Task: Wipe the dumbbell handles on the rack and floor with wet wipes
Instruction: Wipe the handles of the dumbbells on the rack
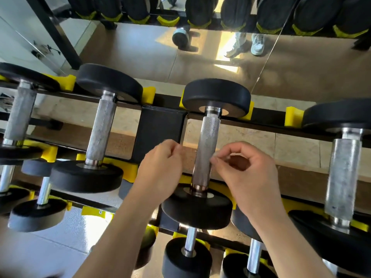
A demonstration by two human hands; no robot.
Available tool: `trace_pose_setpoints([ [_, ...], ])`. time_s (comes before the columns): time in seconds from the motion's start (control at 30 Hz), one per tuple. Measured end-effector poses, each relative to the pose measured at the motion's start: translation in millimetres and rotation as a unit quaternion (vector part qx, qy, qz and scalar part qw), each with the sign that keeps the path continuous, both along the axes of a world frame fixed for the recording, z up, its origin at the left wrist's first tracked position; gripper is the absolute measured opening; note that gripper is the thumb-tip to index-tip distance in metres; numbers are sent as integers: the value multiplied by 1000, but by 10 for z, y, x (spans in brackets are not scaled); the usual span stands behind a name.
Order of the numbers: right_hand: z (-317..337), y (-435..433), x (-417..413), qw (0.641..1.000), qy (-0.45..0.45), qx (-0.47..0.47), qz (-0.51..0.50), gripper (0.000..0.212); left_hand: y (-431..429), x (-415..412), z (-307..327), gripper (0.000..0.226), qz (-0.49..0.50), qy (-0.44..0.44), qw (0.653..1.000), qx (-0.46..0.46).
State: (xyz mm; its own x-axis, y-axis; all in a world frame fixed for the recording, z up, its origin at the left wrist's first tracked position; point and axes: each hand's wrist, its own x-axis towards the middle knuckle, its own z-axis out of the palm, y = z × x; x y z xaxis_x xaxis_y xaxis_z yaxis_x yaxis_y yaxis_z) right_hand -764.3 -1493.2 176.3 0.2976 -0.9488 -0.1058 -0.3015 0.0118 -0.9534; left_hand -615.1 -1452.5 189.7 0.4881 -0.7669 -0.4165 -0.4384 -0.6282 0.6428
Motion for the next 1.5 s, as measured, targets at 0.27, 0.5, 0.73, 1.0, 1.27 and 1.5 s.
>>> trace_pose_setpoints([
  [0.27, -65, 158, -104, 984, 87, -139, 65, 13, 30, 102, 7, 8, -58, -13, 993, -102],
  [0.5, 80, -84, -126, 978, -134, 139, -81, 20, 166, -152, 71, 26, -101, -102, 977, -157],
  [0.73, 74, -70, -176, 886, -307, 338, -82, 37, 129, -168, 59, 5, -184, -210, 939, -200],
  [1.0, -18, 7, 104, 999, 15, 8, -52, 16, 269, -167, -5, 34, -69, -95, 984, -134],
  [1.27, -2, 103, 74, 963, 157, -214, 54, 10, 360, -310, 88, 29, -30, -29, 992, -116],
  [1.5, 216, -214, 117, 976, 154, -146, 39, 14, 167, -237, 115, 27, 32, 3, 997, -76],
])
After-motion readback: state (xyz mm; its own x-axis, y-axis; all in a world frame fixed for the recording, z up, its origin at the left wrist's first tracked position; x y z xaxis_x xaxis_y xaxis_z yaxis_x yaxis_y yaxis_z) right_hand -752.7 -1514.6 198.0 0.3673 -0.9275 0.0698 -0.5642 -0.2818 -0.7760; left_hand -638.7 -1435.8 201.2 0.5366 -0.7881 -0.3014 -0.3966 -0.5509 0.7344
